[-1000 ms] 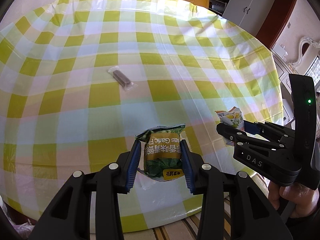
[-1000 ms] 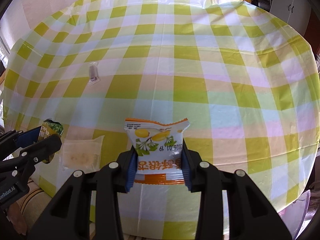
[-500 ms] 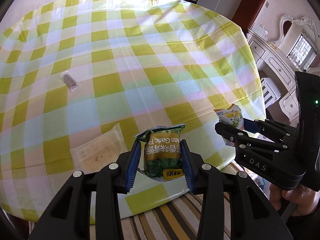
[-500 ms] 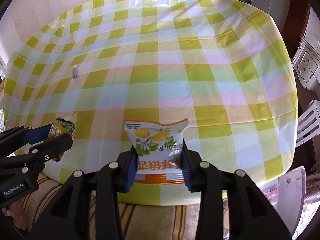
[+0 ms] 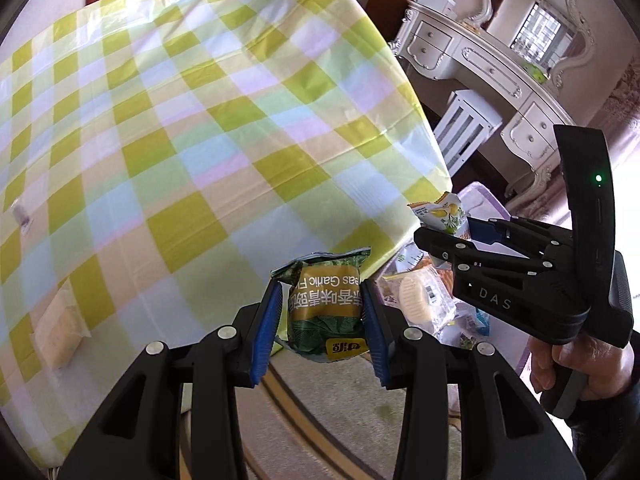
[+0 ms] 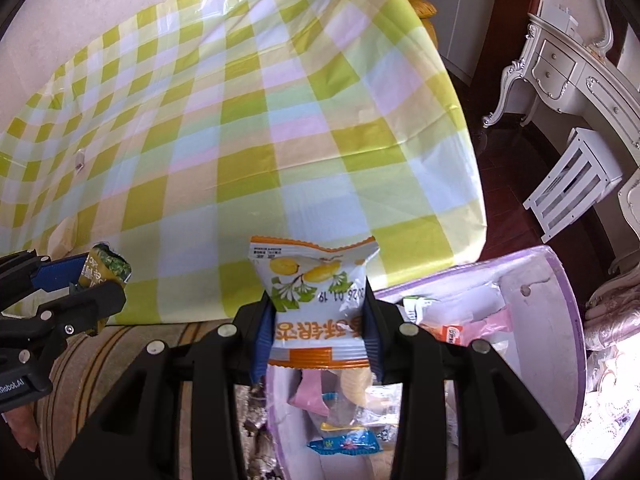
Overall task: Organize snacks
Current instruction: 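Carry the green garlic bag and white-orange bag over the white box, then open both grippers to drop both bags into the box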
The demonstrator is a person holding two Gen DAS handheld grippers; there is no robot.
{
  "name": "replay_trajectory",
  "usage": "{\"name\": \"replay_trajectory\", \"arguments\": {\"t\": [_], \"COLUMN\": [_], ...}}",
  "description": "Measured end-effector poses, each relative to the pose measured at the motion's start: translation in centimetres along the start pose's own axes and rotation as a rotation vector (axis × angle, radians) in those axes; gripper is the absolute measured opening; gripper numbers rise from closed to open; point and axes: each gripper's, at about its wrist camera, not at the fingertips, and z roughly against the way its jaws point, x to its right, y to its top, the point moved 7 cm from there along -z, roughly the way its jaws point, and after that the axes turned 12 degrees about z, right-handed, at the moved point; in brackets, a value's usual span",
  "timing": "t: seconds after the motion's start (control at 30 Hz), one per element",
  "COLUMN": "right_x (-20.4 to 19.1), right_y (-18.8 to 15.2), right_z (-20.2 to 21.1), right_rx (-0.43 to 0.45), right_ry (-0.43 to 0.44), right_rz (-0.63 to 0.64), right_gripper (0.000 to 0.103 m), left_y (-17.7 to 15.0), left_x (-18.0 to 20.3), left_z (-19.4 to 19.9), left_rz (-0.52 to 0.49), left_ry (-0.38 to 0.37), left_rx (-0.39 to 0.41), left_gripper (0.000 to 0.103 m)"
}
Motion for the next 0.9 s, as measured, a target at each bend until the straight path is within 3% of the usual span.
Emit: {"name": "replay_trajectory", "arguments": {"t": [0.47, 0.9], "right_x": [9.7, 12.4], "right_y": [-8.1, -12.8], "right_z": [-0.1, -1.1], "right_rx": [-0.082, -0.151], "right_ry": [-0.09, -0.086], "right_rz": [-0.176, -0.244], "right_gripper": [0.039, 0.039], "left_y": [-4.3, -7.5], "left_x": [11.7, 16.6], "left_z": [-4.4, -8.5], "left_rz": [-0.258, -0.401], "left_ry": [-0.106, -0.105], "left_rx": [-0.177, -0.346], "left_gripper": [0.039, 0.039]}}
